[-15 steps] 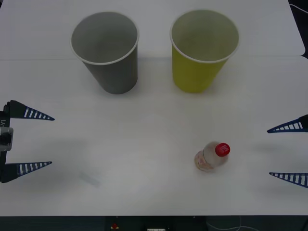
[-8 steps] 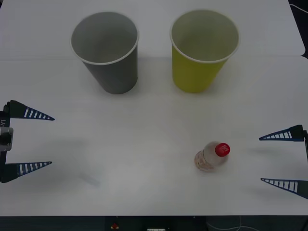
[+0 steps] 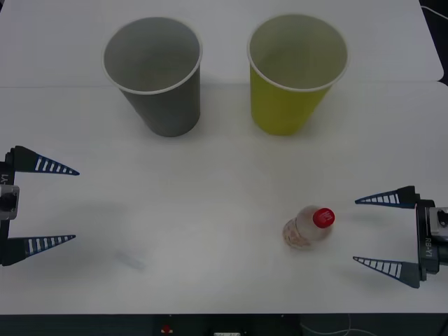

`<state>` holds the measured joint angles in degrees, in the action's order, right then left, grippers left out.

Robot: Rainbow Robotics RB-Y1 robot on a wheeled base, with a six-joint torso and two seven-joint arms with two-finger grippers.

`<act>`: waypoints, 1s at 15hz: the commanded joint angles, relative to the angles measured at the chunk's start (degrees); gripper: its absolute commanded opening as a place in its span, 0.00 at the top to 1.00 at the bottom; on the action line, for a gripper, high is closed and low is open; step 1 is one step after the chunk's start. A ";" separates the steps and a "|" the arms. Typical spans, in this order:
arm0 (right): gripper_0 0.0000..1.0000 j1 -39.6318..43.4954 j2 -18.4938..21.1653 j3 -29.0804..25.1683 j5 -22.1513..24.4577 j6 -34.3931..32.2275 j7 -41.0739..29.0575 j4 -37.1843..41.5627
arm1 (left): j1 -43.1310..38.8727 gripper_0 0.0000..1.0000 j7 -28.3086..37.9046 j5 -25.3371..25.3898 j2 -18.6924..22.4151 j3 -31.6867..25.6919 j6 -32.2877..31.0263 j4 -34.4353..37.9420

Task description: Put the can into the green bin and the plastic bottle into the gray bin

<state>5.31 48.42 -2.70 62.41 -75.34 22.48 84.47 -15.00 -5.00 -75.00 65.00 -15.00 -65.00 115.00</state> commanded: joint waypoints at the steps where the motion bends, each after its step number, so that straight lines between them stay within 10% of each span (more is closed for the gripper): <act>1: 0.00 -1.53 -2.72 1.12 0.26 0.01 0.99 -2.64 | 0.00 0.00 0.00 0.00 0.00 0.00 0.00 0.00; 15: 0.00 -7.95 -16.61 4.28 3.16 0.01 4.94 -11.87 | 0.00 0.00 0.00 0.00 0.00 0.00 0.00 0.00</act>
<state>-2.64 31.90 1.57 65.56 -75.32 27.34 72.59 -15.00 -5.00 -75.00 65.00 -15.00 -65.00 115.00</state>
